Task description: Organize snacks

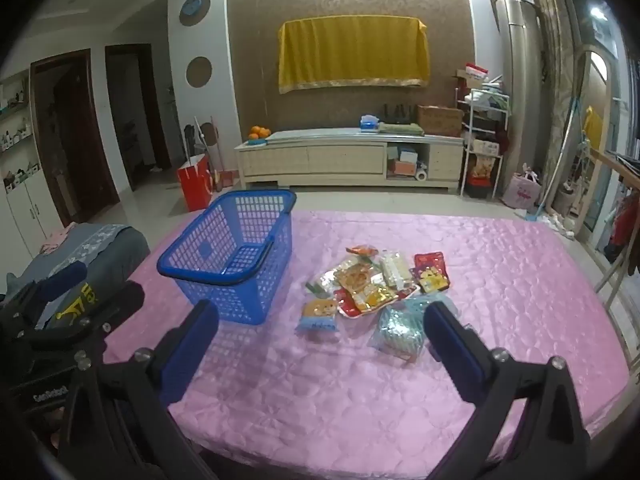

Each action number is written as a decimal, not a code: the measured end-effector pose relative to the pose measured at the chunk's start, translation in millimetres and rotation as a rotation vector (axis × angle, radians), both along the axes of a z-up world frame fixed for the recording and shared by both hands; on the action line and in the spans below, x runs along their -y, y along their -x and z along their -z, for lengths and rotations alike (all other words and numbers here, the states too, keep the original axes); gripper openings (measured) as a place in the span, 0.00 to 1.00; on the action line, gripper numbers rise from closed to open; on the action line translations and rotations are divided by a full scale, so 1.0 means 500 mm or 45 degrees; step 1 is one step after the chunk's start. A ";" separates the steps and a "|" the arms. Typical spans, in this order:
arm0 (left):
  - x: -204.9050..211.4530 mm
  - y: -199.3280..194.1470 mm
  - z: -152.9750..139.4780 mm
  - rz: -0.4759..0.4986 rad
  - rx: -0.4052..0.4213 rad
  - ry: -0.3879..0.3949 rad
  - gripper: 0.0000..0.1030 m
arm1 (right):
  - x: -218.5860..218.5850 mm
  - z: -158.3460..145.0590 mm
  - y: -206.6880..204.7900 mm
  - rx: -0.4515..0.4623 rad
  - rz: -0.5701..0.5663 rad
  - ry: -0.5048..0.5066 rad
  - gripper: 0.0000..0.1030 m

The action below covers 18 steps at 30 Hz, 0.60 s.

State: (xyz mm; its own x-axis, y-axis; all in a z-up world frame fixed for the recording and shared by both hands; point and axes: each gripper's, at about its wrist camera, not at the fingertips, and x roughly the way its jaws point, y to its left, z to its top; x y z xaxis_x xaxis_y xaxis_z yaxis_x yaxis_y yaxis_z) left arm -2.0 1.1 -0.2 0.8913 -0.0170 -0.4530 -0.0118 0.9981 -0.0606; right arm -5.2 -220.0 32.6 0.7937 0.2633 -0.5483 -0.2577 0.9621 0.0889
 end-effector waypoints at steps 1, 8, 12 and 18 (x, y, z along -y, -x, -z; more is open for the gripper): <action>-0.001 0.003 -0.001 -0.001 0.003 -0.004 1.00 | 0.000 0.001 -0.001 0.000 0.003 0.004 1.00; 0.005 -0.010 0.007 0.012 -0.046 -0.014 1.00 | 0.004 0.002 0.001 -0.001 -0.006 0.003 1.00; 0.011 -0.018 0.010 0.009 -0.051 -0.030 1.00 | 0.005 0.002 -0.001 -0.008 -0.010 -0.001 1.00; 0.001 -0.007 0.001 0.008 -0.044 -0.020 1.00 | 0.003 0.002 0.002 -0.022 -0.012 -0.009 1.00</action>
